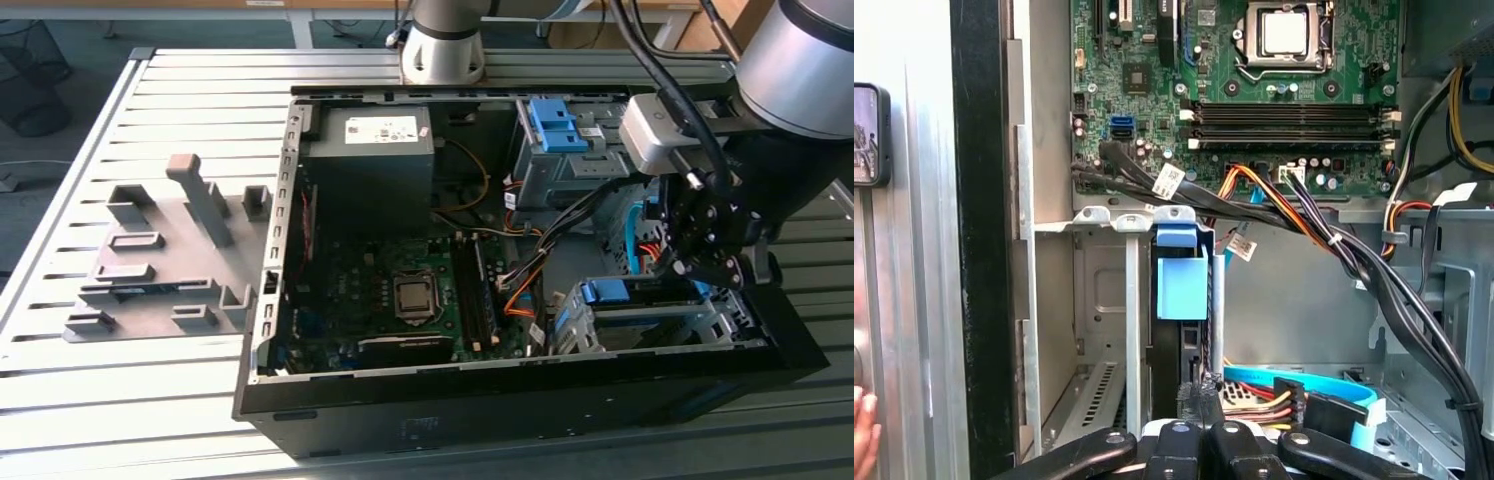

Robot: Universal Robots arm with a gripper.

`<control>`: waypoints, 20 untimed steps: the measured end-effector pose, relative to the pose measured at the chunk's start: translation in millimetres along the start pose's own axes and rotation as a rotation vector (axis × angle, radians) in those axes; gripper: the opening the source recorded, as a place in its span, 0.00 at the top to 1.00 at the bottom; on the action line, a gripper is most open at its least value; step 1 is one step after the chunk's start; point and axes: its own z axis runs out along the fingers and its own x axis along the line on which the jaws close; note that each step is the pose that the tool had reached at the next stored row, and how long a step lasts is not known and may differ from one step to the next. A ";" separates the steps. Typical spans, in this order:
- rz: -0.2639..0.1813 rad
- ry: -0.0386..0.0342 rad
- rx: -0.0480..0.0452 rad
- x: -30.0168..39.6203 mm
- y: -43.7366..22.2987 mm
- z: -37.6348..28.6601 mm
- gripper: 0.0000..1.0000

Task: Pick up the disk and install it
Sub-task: 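Insert the second disk wire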

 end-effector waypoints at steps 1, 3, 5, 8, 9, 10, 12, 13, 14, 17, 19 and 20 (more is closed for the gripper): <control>0.000 -0.0001 0.0000 0.0 0.0 0.0 0.89; 0.000 -0.0008 0.0000 -0.1 0.0 -0.1 0.89; 0.000 -0.0007 -0.0007 -0.1 -0.3 -5.6 0.89; 0.000 -0.0012 -0.0010 0.0 -0.5 -9.1 0.89; 0.000 -0.0012 -0.0011 0.0 -0.5 -9.1 0.89; -0.002 -0.0011 -0.0011 0.0 -0.6 -9.3 0.89; -0.003 -0.0013 -0.0011 0.0 -0.6 -9.4 0.89; -0.004 -0.0013 -0.0011 0.0 -0.6 -9.5 0.89; -0.004 -0.0013 -0.0011 -0.1 -0.6 -9.4 0.89; -0.004 -0.0013 -0.0011 0.0 -0.6 -9.5 0.89; -0.004 -0.0013 -0.0011 0.0 -0.6 -9.5 0.89; -0.004 -0.0013 -0.0011 0.0 -0.6 -9.5 0.89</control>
